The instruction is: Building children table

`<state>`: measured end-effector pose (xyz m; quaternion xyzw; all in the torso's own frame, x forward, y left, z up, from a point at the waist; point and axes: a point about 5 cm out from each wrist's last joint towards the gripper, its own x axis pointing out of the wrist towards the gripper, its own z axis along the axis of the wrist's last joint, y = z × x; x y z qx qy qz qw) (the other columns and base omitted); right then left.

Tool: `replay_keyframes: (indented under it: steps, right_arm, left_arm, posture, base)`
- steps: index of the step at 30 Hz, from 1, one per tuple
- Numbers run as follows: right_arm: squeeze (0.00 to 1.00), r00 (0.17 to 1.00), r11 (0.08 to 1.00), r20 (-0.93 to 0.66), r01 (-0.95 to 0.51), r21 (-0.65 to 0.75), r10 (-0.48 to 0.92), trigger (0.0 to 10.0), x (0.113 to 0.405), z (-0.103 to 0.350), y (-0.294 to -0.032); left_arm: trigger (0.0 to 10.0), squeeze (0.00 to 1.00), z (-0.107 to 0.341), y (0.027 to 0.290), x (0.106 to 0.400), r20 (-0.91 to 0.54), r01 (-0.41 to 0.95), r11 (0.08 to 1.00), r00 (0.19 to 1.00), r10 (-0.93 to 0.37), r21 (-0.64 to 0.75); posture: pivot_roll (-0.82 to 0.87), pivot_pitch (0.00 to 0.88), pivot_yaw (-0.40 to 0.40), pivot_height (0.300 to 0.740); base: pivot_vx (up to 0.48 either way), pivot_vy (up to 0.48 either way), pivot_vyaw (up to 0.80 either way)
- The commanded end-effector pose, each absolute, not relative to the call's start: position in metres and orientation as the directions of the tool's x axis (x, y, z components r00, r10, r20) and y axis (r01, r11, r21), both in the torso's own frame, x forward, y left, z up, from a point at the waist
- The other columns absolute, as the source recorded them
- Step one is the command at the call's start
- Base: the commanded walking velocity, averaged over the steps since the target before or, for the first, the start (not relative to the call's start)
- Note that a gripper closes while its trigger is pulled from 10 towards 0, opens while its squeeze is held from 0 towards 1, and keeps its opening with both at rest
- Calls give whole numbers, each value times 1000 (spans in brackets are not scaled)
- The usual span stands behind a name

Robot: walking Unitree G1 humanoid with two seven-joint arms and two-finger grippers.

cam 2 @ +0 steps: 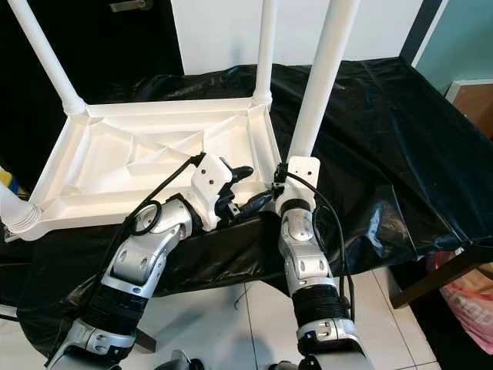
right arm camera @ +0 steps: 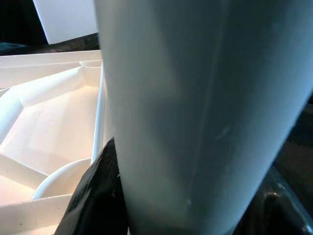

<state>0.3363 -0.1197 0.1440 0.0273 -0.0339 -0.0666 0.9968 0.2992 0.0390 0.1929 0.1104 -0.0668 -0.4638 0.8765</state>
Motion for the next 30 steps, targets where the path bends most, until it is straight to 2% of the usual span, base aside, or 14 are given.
replay_keyframes:
  steps: [1,2,3,9,12,16,17,18,19,21,26,30]
  right_arm:
    - [247,990,989,-12,143,40,-142,10000,332,125,-125]
    - [247,990,989,-12,143,40,-142,10000,332,125,-125]
    - [1000,991,990,0,133,47,-133,10000,333,128,-127]
    - [1000,996,996,51,66,55,-69,10000,334,136,-133]
    - [1000,996,999,86,-17,48,13,10000,334,139,-142]
    - [1000,971,976,110,-217,26,213,10000,332,142,-153]
    - [286,956,962,107,-274,11,272,10000,331,142,-155]
    - [286,956,962,107,-274,11,272,10000,331,142,-155]
    - [0,943,948,102,-318,3,316,10000,331,142,-156]
    - [0,911,916,90,-400,-40,402,10000,332,143,-156]
    - [0,860,859,59,-500,-108,508,10000,342,148,-158]
    - [0,849,848,55,-516,-121,525,10000,344,149,-158]
  left_arm:
    - [10000,0,191,41,303,27,751,607,623,-782,260]
    - [10000,0,191,41,303,27,751,607,623,-782,260]
    - [10000,0,191,41,303,27,750,607,623,-781,261]
    - [10000,0,192,41,303,26,750,607,623,-782,263]
    - [10000,0,192,41,303,25,750,606,623,-782,265]
    - [10000,0,192,41,304,24,751,603,620,-784,268]
    - [10000,0,192,41,304,24,752,602,619,-785,269]
    - [10000,0,192,41,304,24,752,602,619,-785,269]
    - [10000,0,192,42,304,24,753,601,618,-786,270]
    - [10000,0,193,41,304,23,755,597,615,-788,272]
    - [10000,0,194,39,304,24,761,587,605,-796,276]
    - [10000,0,194,38,304,25,762,586,604,-797,276]
  posture:
    - [-24,72,-21,740]
    - [-24,72,-21,740]
    - [-24,72,-21,740]
    - [-24,72,-21,740]
    - [-27,66,-17,740]
    - [-29,60,-11,740]
    - [-30,59,-10,740]
    - [-30,59,-10,740]
    - [-31,57,-7,740]
    - [-36,54,-2,740]
    - [-35,48,-3,740]
    - [-35,48,-3,740]
  base:
    - [0,0,0]
    - [0,0,0]
    - [0,0,0]
    - [0,0,0]
    - [0,0,0]
    - [0,0,0]
    - [0,0,0]
    - [0,0,0]
    - [0,0,0]
    - [0,0,0]
    - [0,0,0]
    - [0,0,0]
